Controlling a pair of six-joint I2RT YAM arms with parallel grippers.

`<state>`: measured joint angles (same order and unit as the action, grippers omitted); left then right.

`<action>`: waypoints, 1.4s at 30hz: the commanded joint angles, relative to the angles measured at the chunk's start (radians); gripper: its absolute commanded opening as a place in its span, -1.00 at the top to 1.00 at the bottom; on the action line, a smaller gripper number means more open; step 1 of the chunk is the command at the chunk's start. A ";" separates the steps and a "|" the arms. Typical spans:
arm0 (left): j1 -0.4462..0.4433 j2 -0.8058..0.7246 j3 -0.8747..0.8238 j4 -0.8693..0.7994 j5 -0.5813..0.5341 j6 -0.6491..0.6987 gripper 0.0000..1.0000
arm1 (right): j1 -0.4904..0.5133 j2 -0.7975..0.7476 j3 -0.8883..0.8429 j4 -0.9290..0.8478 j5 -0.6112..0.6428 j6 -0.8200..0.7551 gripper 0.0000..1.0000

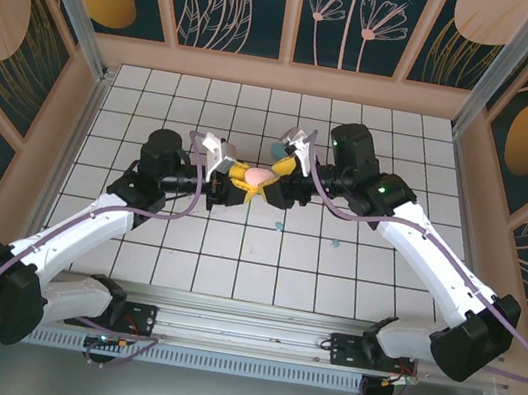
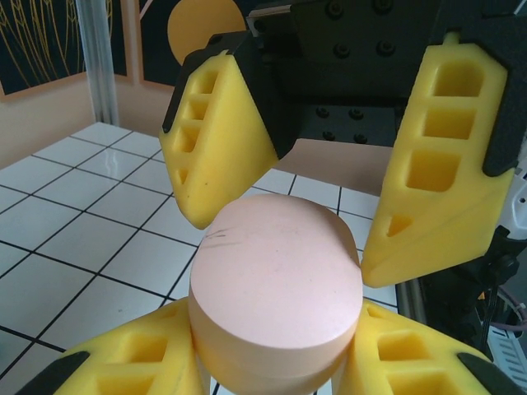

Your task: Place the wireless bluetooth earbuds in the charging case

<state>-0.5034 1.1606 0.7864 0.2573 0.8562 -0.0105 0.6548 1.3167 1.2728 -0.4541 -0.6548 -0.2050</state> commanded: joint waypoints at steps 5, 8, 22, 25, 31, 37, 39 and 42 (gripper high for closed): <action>-0.004 -0.021 0.014 -0.005 0.029 0.018 0.66 | 0.008 0.009 0.026 -0.020 0.021 -0.045 -0.35; -0.005 -0.018 0.019 -0.003 0.033 0.015 0.66 | 0.008 0.010 0.031 -0.014 0.067 -0.026 -0.29; -0.004 -0.032 0.011 0.033 0.060 -0.017 0.66 | 0.006 -0.002 0.056 0.114 0.368 0.092 -0.09; -0.004 -0.025 0.010 0.035 0.067 -0.023 0.66 | 0.005 -0.009 0.052 0.145 0.365 0.104 -0.09; -0.004 -0.030 0.010 0.038 0.061 -0.020 0.66 | 0.006 0.005 0.049 0.158 0.345 0.122 -0.09; -0.005 -0.026 0.008 0.030 0.014 -0.023 0.68 | 0.006 0.014 0.061 0.144 0.316 0.169 -0.13; -0.005 -0.024 0.004 0.035 -0.009 -0.029 0.68 | 0.004 0.008 0.073 0.139 0.299 0.194 -0.16; -0.004 -0.021 -0.005 0.046 -0.050 -0.047 0.68 | -0.001 0.000 0.089 0.125 0.257 0.219 -0.18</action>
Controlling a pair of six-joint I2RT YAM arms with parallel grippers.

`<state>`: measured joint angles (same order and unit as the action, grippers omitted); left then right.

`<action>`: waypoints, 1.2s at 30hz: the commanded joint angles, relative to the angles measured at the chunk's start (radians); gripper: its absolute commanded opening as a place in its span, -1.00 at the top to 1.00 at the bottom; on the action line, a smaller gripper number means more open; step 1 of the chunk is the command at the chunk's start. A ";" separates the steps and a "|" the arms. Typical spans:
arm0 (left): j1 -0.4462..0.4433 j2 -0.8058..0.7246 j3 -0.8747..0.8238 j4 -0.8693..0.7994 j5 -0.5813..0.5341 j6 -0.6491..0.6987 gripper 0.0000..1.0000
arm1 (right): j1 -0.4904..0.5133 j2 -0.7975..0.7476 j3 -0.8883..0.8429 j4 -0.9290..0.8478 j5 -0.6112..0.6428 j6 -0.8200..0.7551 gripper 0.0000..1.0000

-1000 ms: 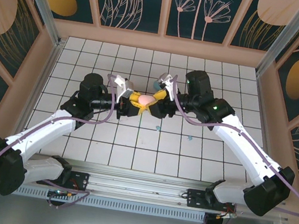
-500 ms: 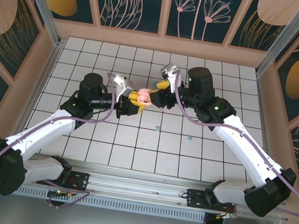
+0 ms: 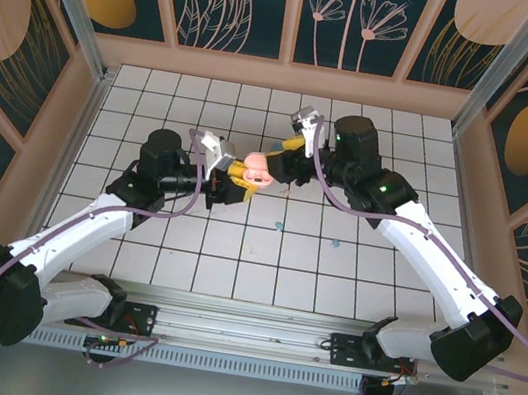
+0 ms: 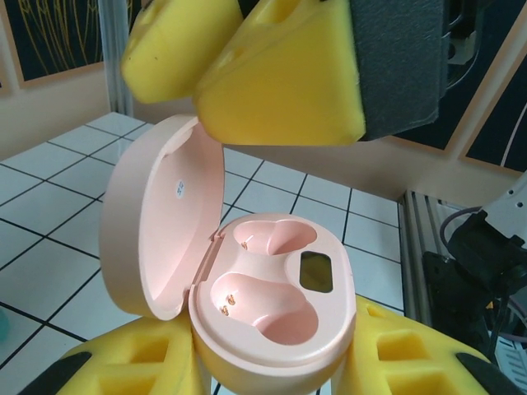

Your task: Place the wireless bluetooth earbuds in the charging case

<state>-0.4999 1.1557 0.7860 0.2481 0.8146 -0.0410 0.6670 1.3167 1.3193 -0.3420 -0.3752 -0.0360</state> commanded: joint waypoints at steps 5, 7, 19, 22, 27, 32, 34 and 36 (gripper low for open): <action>-0.008 0.001 0.001 0.060 -0.031 -0.035 0.68 | -0.021 -0.026 0.035 0.020 -0.034 0.094 -0.18; -0.008 0.003 0.001 0.066 -0.043 -0.044 0.69 | -0.025 -0.034 0.031 0.021 -0.039 0.103 -0.18; -0.008 -0.016 -0.013 0.037 -0.110 -0.041 0.69 | -0.085 -0.057 0.053 0.006 -0.036 0.243 -0.17; -0.008 -0.022 -0.029 0.043 -0.121 -0.048 0.69 | -0.156 -0.041 0.059 -0.025 -0.019 0.321 -0.16; -0.006 -0.024 -0.045 0.049 -0.125 -0.054 0.69 | -0.286 0.007 -0.007 -0.057 0.007 0.494 0.03; -0.008 -0.030 -0.048 0.045 -0.130 -0.047 0.69 | -0.322 0.086 -0.146 0.034 -0.001 0.649 0.20; -0.007 -0.031 -0.048 0.041 -0.130 -0.043 0.69 | -0.310 0.133 -0.178 0.064 0.014 0.692 0.20; -0.008 -0.033 -0.047 0.033 -0.132 -0.036 0.69 | -0.285 0.186 -0.186 0.079 0.052 0.717 0.20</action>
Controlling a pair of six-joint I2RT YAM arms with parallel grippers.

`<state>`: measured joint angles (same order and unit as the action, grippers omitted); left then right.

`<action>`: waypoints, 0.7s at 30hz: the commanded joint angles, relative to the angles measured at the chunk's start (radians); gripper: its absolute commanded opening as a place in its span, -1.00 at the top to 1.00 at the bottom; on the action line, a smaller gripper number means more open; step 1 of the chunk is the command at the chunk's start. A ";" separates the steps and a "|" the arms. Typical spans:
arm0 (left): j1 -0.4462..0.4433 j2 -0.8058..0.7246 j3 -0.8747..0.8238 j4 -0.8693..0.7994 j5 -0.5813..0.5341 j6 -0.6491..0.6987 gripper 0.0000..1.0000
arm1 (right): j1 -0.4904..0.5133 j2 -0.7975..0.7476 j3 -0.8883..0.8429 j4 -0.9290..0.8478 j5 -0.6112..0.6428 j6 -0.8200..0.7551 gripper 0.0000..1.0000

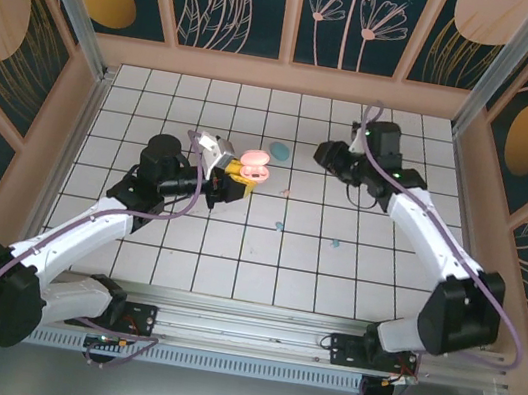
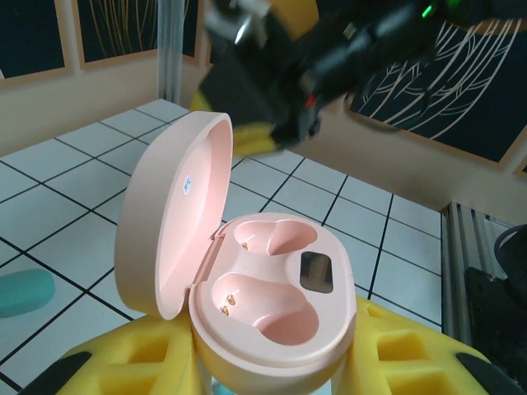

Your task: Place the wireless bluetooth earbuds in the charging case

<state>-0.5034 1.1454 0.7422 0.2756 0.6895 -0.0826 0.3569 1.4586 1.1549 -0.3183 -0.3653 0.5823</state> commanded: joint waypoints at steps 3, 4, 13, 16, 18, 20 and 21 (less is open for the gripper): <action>-0.005 -0.026 -0.004 -0.003 -0.008 0.012 0.69 | 0.064 0.138 -0.010 0.066 0.086 0.129 0.20; -0.005 -0.027 -0.007 -0.003 -0.010 0.015 0.69 | 0.073 0.174 -0.001 0.067 0.091 0.142 0.20; -0.005 -0.041 -0.006 -0.038 -0.035 0.020 0.68 | 0.109 0.363 0.041 0.079 0.154 0.236 0.39; -0.004 -0.050 0.002 -0.060 -0.039 0.034 0.68 | 0.118 0.383 0.020 0.131 0.170 0.266 0.48; -0.005 -0.057 0.002 -0.072 -0.044 0.043 0.68 | 0.126 0.402 0.028 0.139 0.183 0.270 0.52; -0.005 -0.065 -0.001 -0.076 -0.049 0.048 0.67 | 0.138 0.421 0.045 0.136 0.192 0.265 0.53; -0.005 -0.067 -0.003 -0.077 -0.051 0.050 0.67 | 0.143 0.429 0.053 0.133 0.194 0.262 0.53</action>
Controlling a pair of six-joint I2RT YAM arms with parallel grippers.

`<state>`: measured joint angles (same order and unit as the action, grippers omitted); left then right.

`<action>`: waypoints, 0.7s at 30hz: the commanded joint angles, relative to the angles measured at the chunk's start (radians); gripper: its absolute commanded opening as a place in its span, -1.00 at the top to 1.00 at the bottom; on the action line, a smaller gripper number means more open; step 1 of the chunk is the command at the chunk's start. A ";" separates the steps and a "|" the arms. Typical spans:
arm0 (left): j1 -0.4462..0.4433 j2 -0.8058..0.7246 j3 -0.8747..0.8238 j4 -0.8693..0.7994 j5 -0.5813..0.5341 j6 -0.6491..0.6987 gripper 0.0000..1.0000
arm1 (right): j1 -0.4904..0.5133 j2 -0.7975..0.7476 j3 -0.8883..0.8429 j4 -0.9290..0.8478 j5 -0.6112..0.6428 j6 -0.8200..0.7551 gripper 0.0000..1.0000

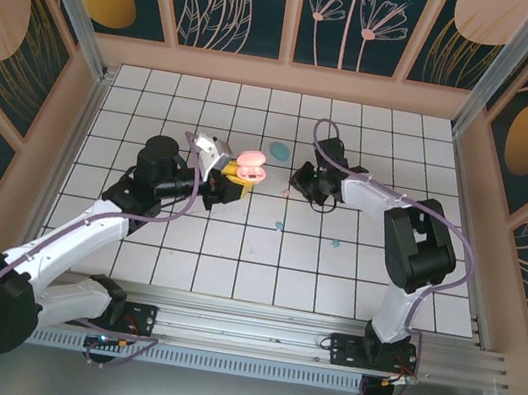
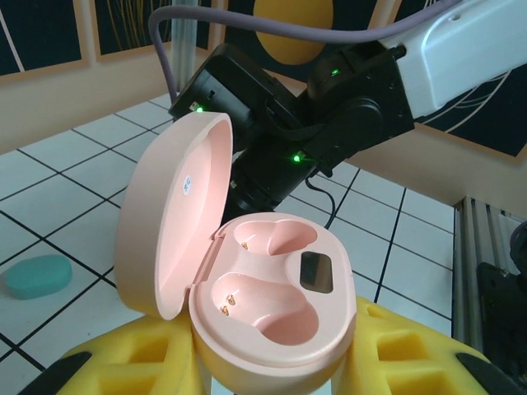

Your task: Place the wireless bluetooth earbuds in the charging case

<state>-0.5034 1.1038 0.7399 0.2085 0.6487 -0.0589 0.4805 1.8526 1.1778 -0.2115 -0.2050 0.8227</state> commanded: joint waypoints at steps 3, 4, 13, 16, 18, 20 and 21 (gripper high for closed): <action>-0.004 -0.029 0.003 -0.020 -0.010 0.026 0.67 | 0.031 0.055 0.047 0.011 0.041 0.015 0.53; -0.004 -0.031 0.003 -0.023 -0.011 0.028 0.67 | 0.033 0.059 0.049 0.005 0.042 0.015 0.53; -0.005 -0.041 -0.001 -0.026 -0.013 0.034 0.67 | 0.053 0.088 0.067 -0.027 0.050 0.013 0.47; -0.004 -0.042 0.000 -0.029 -0.015 0.037 0.67 | 0.055 0.098 0.080 -0.034 0.053 0.007 0.47; -0.005 -0.045 0.000 -0.033 -0.015 0.039 0.67 | 0.055 0.106 0.085 -0.039 0.059 0.002 0.47; -0.005 -0.048 -0.001 -0.038 -0.016 0.044 0.67 | 0.055 0.119 0.099 -0.053 0.062 -0.006 0.47; -0.004 -0.050 -0.002 -0.041 -0.018 0.045 0.67 | 0.055 0.122 0.102 -0.059 0.062 -0.007 0.47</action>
<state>-0.5034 1.0794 0.7399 0.1738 0.6407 -0.0376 0.5259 1.9522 1.2491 -0.2283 -0.1661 0.8211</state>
